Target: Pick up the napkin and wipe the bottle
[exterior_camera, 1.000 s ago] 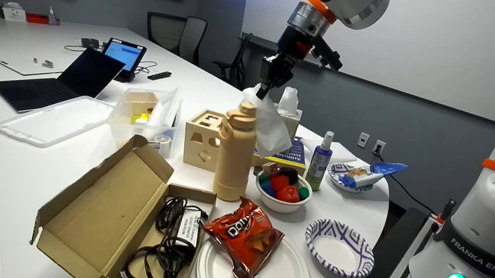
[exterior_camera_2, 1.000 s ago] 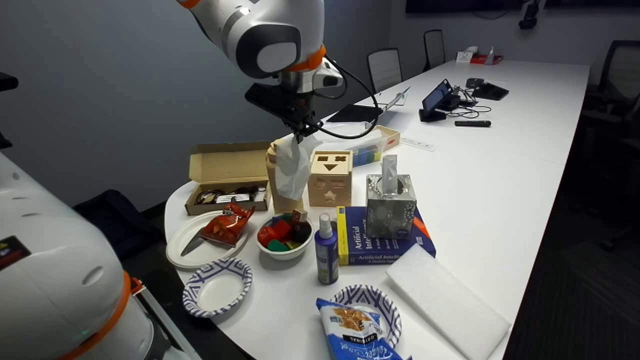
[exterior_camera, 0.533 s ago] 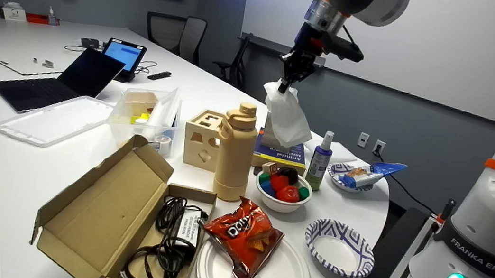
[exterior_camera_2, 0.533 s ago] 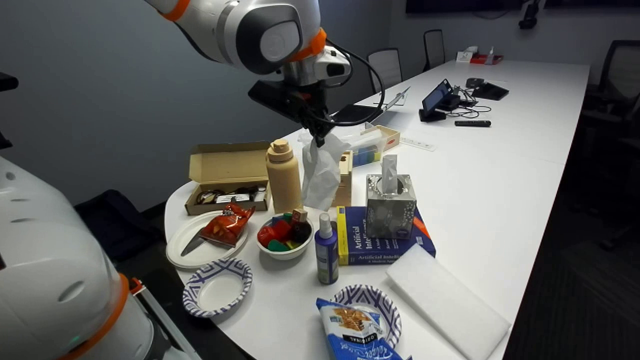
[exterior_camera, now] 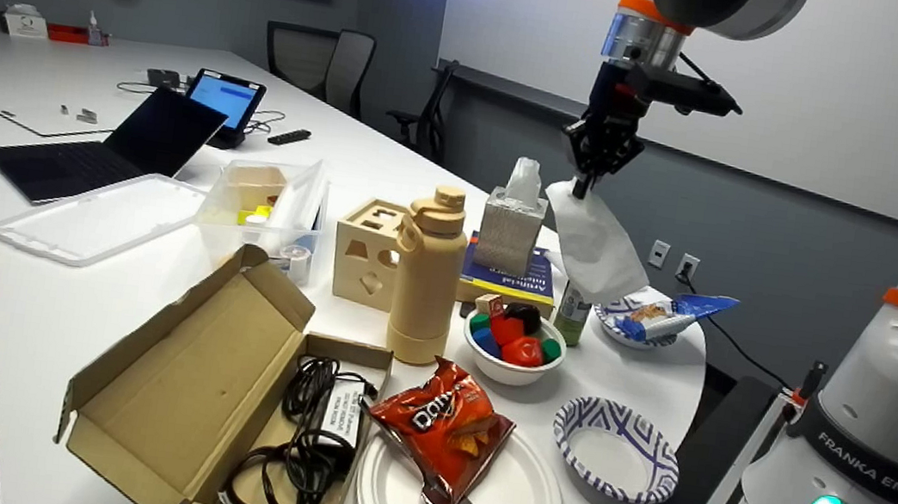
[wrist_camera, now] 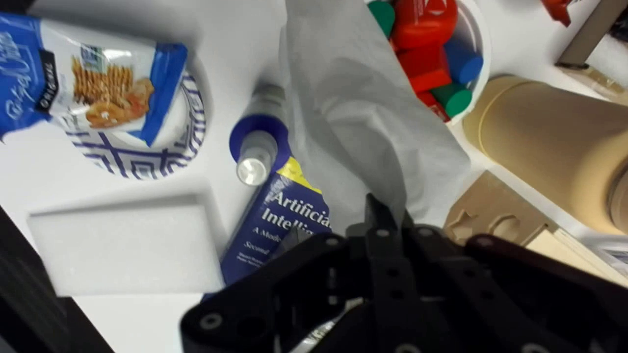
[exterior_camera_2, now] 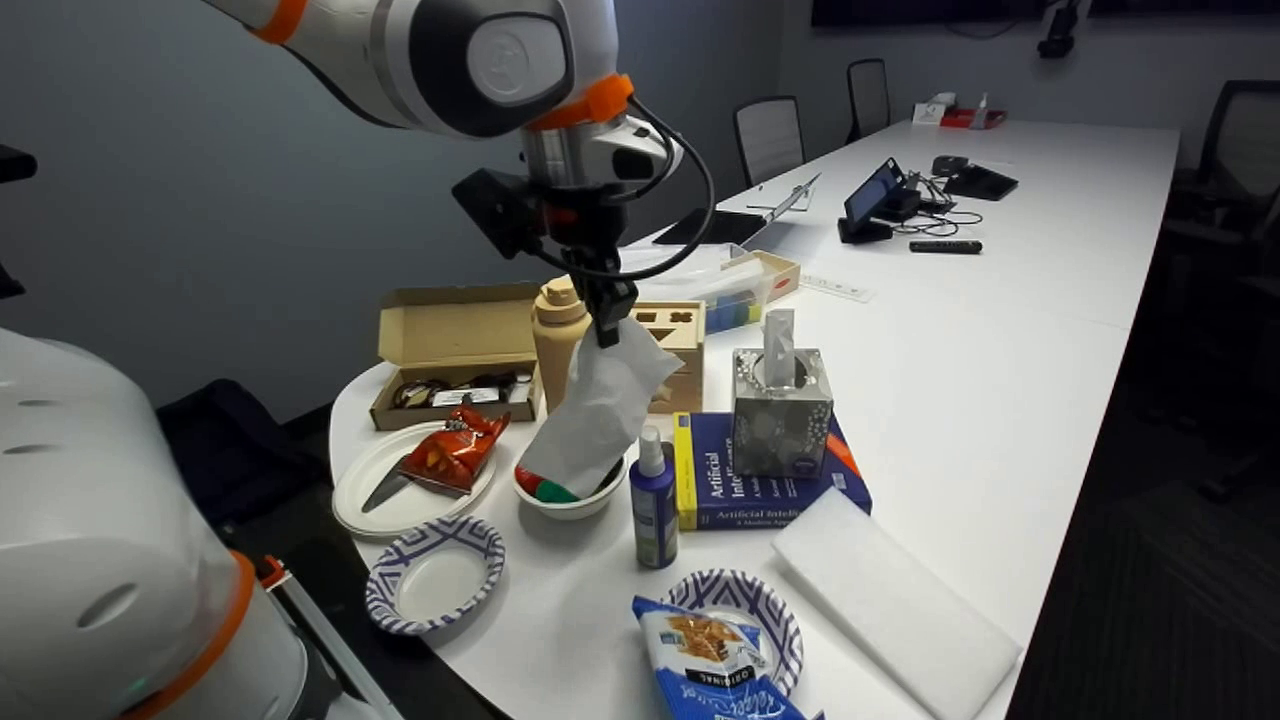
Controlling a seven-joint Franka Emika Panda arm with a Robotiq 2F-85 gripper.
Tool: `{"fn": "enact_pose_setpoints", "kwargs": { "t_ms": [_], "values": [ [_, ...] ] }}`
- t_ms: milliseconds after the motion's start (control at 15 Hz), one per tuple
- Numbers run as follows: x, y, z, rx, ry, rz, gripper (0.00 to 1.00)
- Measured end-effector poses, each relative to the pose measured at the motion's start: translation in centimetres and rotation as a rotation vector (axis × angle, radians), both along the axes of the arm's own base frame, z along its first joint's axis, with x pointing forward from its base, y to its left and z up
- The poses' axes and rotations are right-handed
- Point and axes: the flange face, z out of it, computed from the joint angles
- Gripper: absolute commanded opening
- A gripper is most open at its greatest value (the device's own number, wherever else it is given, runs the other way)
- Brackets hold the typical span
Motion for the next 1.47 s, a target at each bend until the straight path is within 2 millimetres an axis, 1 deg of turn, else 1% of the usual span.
{"fn": "enact_pose_setpoints", "kwargs": {
  "t_ms": [200, 400, 733, 1133, 1267, 1467],
  "values": [
    [-1.8, -0.8, -0.6, 0.004, 0.044, -0.084, 0.00],
    [-2.6, -2.0, -1.7, 0.006, 0.067, -0.157, 0.00],
    [-2.8, -4.8, -3.1, -0.005, 0.106, -0.270, 0.00],
    [-3.0, -7.6, -5.5, -0.031, 0.170, -0.371, 0.00],
    [-2.7, -8.2, -5.9, -0.043, 0.156, -0.391, 0.00],
    [-1.7, -9.4, -5.5, -0.069, 0.056, -0.398, 0.00]
  ]
}}
